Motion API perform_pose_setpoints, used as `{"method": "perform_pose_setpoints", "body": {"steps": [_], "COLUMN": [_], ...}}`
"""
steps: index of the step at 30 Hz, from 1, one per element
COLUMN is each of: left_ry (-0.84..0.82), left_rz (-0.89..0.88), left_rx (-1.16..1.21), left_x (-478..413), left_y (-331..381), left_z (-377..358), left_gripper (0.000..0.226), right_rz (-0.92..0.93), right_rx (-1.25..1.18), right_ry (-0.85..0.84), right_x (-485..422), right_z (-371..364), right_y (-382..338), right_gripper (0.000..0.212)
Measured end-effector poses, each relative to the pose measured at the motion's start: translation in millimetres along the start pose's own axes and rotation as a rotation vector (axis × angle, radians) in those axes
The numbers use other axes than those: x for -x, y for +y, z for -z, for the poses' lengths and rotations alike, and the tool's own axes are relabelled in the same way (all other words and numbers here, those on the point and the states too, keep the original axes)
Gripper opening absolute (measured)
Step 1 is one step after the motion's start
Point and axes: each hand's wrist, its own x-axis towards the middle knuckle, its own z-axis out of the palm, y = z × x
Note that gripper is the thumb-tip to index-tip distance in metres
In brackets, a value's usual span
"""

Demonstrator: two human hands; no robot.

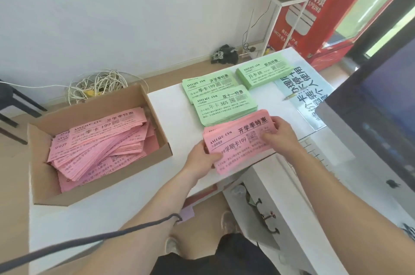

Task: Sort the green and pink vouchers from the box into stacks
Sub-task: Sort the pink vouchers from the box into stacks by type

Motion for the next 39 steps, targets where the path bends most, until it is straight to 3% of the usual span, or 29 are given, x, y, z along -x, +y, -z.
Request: {"method": "perform_pose_setpoints", "body": {"steps": [8, 14, 19, 23, 29, 34, 36, 39], "left_ry": [0.273, 0.360, 0.353, 0.339, 0.219, 0.410, 0.508, 0.647], "left_rz": [0.119, 0.159, 0.168, 0.114, -0.049, -0.210, -0.196, -0.106], "left_rx": [-0.003, -0.147, -0.333, -0.548, -0.479, -0.364, -0.341, -0.490], "left_x": [-37.0, -44.6, -45.0, -36.7, 13.1, 68.9, 87.0, 102.7], "left_y": [13.6, 13.5, 11.3, 23.2, 71.3, 89.2, 82.8, 53.4], "left_z": [-40.2, -47.9, -43.3, -36.0, 10.9, 101.7, 144.8, 209.6], "left_gripper": [0.032, 0.038, 0.052, 0.063, 0.044, 0.012, 0.008, 0.011], "right_rz": [-0.076, -0.116, -0.134, 0.056, 0.438, 0.645, 0.714, 0.779], "right_rx": [0.187, 0.267, 0.448, 0.642, 0.374, 0.252, 0.299, 0.469], "right_ry": [-0.119, -0.125, -0.057, 0.090, 0.018, -0.155, -0.250, -0.408], "right_x": [-73.3, -88.9, -78.3, -60.7, -22.6, 10.7, 20.9, 27.8], "right_z": [21.8, 18.3, 17.2, 9.6, -35.9, -107.5, -139.2, -190.1], "right_y": [-0.3, 10.1, 9.9, -6.5, -92.1, -172.2, -193.0, -213.6], "right_gripper": [0.028, 0.026, 0.075, 0.071, 0.035, 0.017, 0.016, 0.023]}}
